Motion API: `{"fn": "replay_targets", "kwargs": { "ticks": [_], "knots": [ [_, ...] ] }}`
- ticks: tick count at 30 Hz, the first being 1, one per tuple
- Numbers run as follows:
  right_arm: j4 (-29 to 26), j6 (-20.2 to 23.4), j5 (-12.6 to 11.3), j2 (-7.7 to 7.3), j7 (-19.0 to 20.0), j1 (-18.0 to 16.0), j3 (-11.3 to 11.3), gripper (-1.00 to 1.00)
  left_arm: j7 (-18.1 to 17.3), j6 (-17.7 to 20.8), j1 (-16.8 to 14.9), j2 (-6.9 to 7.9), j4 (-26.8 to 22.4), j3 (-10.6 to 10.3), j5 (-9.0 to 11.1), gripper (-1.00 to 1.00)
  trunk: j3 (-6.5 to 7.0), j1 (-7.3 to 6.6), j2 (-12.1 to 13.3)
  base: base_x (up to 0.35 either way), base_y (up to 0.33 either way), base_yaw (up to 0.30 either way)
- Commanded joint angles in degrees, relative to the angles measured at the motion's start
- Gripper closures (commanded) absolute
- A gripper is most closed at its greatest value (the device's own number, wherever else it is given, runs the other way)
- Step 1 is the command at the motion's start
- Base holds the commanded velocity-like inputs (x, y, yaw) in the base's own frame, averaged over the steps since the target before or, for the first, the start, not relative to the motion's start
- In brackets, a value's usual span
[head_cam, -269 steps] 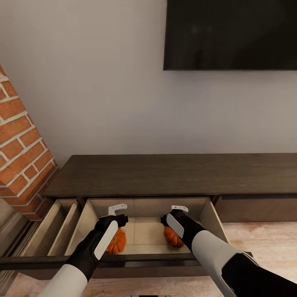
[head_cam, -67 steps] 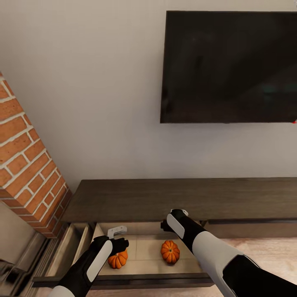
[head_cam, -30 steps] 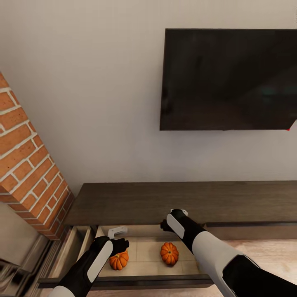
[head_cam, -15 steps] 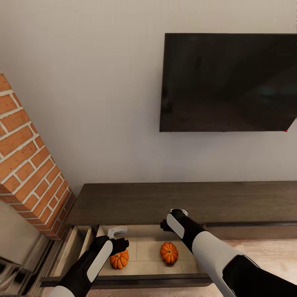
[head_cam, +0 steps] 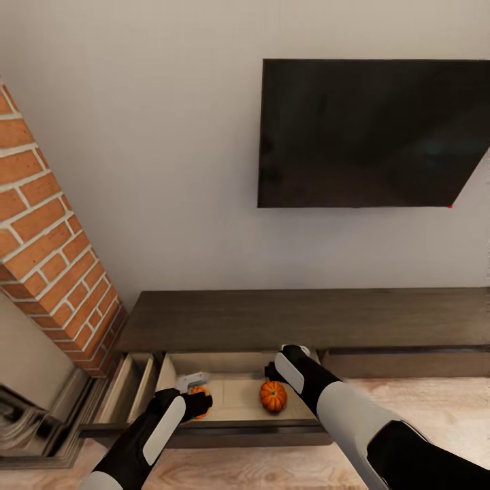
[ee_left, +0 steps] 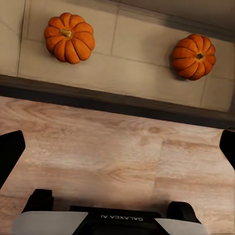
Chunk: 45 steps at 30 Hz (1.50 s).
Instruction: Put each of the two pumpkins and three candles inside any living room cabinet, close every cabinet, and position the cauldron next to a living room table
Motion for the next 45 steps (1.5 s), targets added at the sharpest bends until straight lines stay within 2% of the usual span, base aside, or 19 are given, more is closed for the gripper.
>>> {"fn": "replay_targets", "kwargs": {
  "ticks": [1,30,45],
  "knots": [
    [-0.09,0.17,-0.58,-0.05,-0.45,-0.05,0.49,-1.00,0.57,0.08,-0.03,-0.01,-0.08,-0.11,0.62,-1.00,-0.06,-0.03,-0.05,-0.319,-0.073,0.000],
    [-0.17,-0.27,-0.58,-0.10,-0.39,-0.05,0.57,-1.00,0.57,0.17,-0.04,0.02,-0.24,-0.20,0.38,-1.00,2.22,-0.03,-0.05,-0.319,-0.067,0.000],
    [-0.12,-0.27,-0.58,-0.13,-0.27,-0.05,0.57,-1.00,0.57,0.26,-0.05,0.26,-0.26,0.24,0.76,-1.00,2.34,-0.03,-0.05,-0.319,-0.001,0.000]
  ]
}}
